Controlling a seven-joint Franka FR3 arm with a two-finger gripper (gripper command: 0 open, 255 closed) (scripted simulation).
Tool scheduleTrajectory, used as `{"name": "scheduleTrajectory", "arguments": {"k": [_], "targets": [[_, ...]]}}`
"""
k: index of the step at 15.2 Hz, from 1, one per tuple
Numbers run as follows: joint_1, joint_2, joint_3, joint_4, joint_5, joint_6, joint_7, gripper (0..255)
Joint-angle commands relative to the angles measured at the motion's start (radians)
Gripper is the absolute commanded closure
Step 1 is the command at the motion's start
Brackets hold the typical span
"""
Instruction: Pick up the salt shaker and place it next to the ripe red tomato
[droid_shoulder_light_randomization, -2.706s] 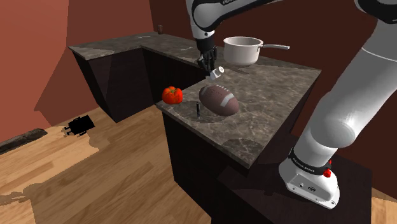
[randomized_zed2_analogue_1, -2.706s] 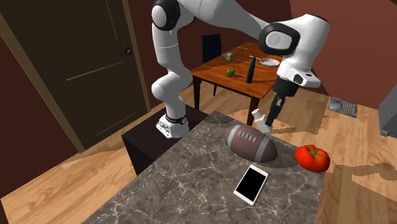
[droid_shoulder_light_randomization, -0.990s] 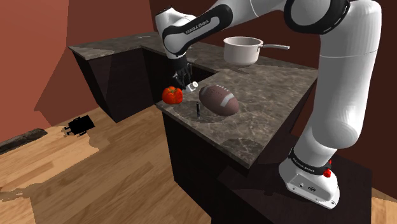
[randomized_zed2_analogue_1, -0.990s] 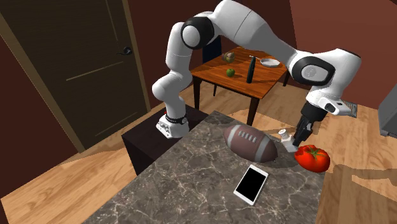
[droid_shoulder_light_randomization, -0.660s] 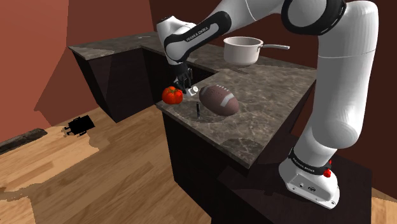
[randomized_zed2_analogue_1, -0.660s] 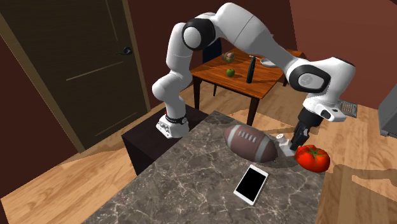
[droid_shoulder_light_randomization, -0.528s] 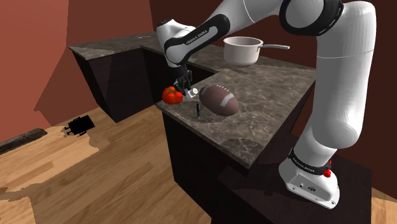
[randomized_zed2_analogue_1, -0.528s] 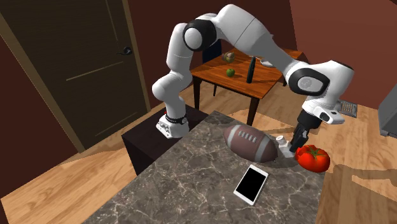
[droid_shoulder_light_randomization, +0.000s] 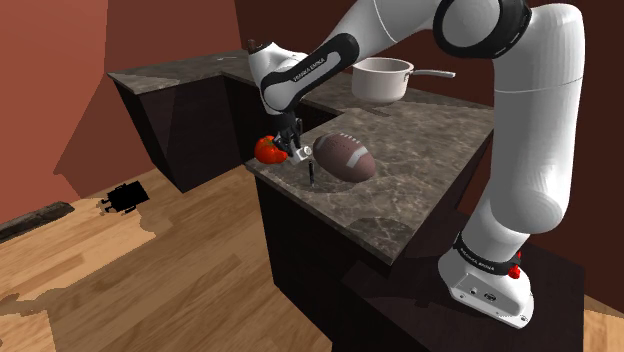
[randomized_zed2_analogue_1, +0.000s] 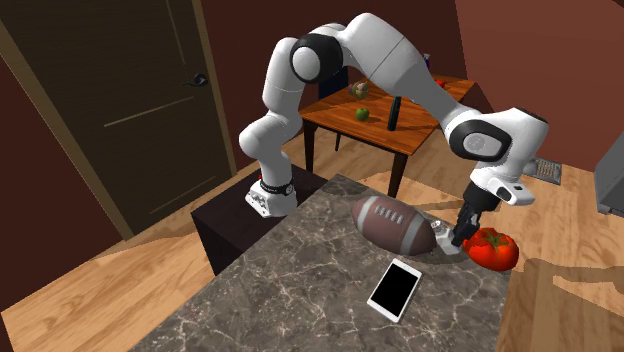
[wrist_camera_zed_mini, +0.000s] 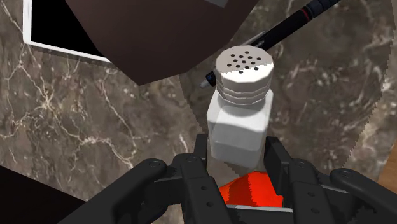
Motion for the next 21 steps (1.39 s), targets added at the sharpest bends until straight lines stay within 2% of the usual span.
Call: {"name": "scheduleTrajectory", "arguments": {"k": [1, 4, 5, 10, 14, 21], "targets": [[0.0, 0.0, 0.0, 0.0, 0.0, 0.001, 0.0, 255], [0.0, 0.0, 0.0, 0.0, 0.0, 0.001, 0.0, 255], [0.0, 0.0, 0.0, 0.0, 0.0, 0.001, 0.0, 0], [0.0, 0.0, 0.0, 0.0, 0.0, 0.001, 0.0, 0], [0.013, -0.031, 0.011, 0.082, 0.016, -0.114, -0.011, 0], [0.013, -0.031, 0.011, 0.082, 0.016, -0.114, -0.011, 0]]}}
